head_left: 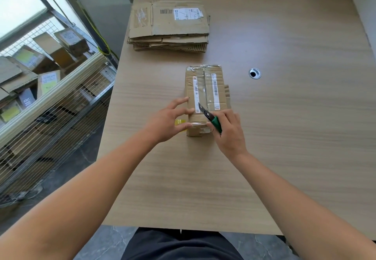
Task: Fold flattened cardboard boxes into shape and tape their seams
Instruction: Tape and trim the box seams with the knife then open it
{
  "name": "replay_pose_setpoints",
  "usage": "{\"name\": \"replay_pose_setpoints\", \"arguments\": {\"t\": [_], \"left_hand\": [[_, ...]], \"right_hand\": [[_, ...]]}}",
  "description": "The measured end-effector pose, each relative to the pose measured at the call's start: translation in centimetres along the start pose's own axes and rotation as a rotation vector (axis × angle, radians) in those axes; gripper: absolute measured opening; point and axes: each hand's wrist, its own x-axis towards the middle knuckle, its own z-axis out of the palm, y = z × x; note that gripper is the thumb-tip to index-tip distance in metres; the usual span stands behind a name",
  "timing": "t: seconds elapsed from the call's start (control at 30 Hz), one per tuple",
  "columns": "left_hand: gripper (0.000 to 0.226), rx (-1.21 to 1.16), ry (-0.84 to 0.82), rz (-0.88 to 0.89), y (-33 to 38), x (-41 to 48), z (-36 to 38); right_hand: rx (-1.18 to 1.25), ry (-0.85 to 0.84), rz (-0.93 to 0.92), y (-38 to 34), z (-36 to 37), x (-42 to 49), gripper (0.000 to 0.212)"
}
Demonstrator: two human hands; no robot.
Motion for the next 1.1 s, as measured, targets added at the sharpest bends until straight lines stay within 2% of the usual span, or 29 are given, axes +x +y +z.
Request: {"name": "replay_pose_setpoints", "arguments": {"t": [0.2,0.27,0.37,0.5,0.57,0.67,0.73,0.83,0.9,1.0,1.1], "left_hand": [[0.042,0.003,0.004,-0.016,0.4,-0.1,0.2],[0.042,0.019,0.008,-0.026,0.7,-0.2,0.5],[0.044,0.011,0.022,-0.031,1.1,-0.4,0.5],[0.047,-0.025,0.062,-0.067,1.7,-0.9,0.5],[0.041,-0.1,0.001,-0.106,1.7,-1.3,0.2],[0.033,-0.342,-0.181,-0.189,1.4,-1.5,-1.1],[0.03,-0.367,-0.263,-0.167,1.0,-1.2,-1.8],[0.035,-0.377,-0.304,-0.106,0.5,-0.5,-2.4],[0.04,-0.254,-0.335,-0.079,-0.1,-0.1,-2.2],[0.033,0.008,-0.311,-0.094,-1.4,0.4,-1.8],[0.019,-0.073,-0.308,-0.108,-2.1,0.7,-2.3]], "right_hand": [[-0.117,0.08,0.143,-3.1,0.9,0.1,0.025],[-0.095,0.102,0.213,-4.1,1.7,0.1,0.022],[-0.002,0.036,0.31,-3.8,2.3,-0.1,0.027],[0.079,0.0,0.293,-2.6,1.9,-0.1,0.026],[0.084,-0.008,0.287,-2.5,1.9,0.0,0.026],[0.094,-0.012,0.264,-2.2,1.8,0.1,0.027],[0.107,-0.018,0.248,-2.0,1.7,0.1,0.026],[0.13,-0.029,0.242,-1.8,1.6,0.1,0.026],[0.135,-0.031,0.25,-2.0,1.7,0.1,0.025],[0.122,-0.048,0.272,-2.0,1.7,0.4,0.026],[0.098,-0.059,0.275,-2.2,1.6,0.5,0.029]]}}
